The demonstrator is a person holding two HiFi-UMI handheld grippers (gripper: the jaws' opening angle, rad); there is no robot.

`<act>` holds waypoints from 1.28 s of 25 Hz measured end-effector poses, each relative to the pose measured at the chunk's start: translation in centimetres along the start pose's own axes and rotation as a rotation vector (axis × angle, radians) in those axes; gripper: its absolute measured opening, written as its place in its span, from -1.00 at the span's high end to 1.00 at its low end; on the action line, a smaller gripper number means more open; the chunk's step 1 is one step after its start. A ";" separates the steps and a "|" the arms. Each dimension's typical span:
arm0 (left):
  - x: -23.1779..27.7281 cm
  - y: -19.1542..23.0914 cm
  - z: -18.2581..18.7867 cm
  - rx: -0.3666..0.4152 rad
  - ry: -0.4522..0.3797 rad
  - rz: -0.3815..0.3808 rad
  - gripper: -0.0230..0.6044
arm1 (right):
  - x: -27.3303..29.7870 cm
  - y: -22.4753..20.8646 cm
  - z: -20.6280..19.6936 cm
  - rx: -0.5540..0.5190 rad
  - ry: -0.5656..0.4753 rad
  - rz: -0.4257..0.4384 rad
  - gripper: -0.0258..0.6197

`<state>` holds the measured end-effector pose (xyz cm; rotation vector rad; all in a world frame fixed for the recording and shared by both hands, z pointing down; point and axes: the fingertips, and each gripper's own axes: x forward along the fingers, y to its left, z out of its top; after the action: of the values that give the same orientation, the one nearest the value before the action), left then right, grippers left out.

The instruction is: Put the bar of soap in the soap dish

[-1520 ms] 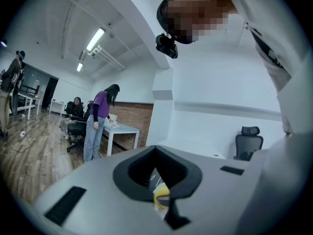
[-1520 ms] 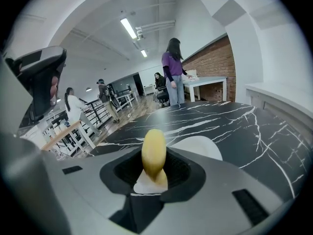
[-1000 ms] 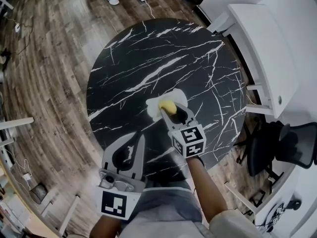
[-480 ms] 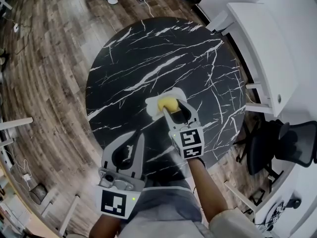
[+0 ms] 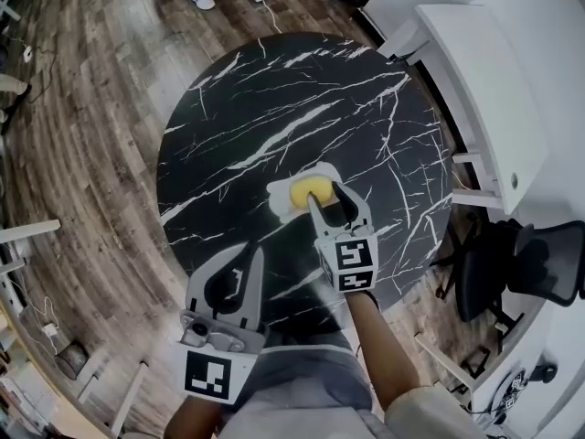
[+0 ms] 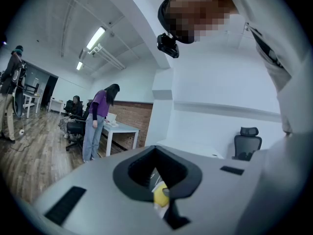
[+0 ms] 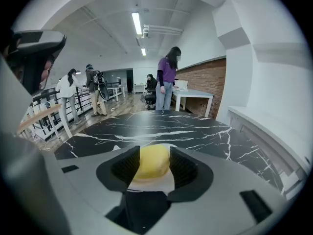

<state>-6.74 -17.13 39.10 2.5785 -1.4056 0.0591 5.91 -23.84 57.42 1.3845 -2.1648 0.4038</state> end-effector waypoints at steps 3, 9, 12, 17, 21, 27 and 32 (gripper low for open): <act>0.2 0.0 -0.1 -0.003 0.002 -0.001 0.92 | -0.3 -0.5 0.6 -0.010 -0.032 -0.028 0.41; 0.6 -0.4 0.2 0.004 -0.003 -0.009 0.92 | -2.2 0.0 2.9 -0.005 -0.117 -0.021 0.77; 0.8 -0.9 0.5 0.007 -0.008 -0.014 0.92 | -4.1 0.5 4.8 0.017 -0.183 -0.001 0.83; 1.0 -2.1 1.2 0.023 -0.019 -0.023 0.92 | -8.0 1.6 7.9 0.023 -0.272 0.033 0.88; 0.8 -3.0 2.0 0.033 -0.021 -0.025 0.92 | -11.8 2.4 10.3 0.021 -0.345 0.055 0.88; 0.3 -4.7 4.6 0.061 -0.043 -0.035 0.92 | -17.2 3.6 14.3 0.007 -0.452 0.101 0.88; -0.2 -6.2 6.1 0.104 -0.043 -0.028 0.92 | -21.2 4.2 16.6 0.004 -0.524 0.125 0.88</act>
<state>-2.01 -14.88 32.14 2.6989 -1.4164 0.0744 4.60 -14.78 31.72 1.4846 -2.6778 0.0903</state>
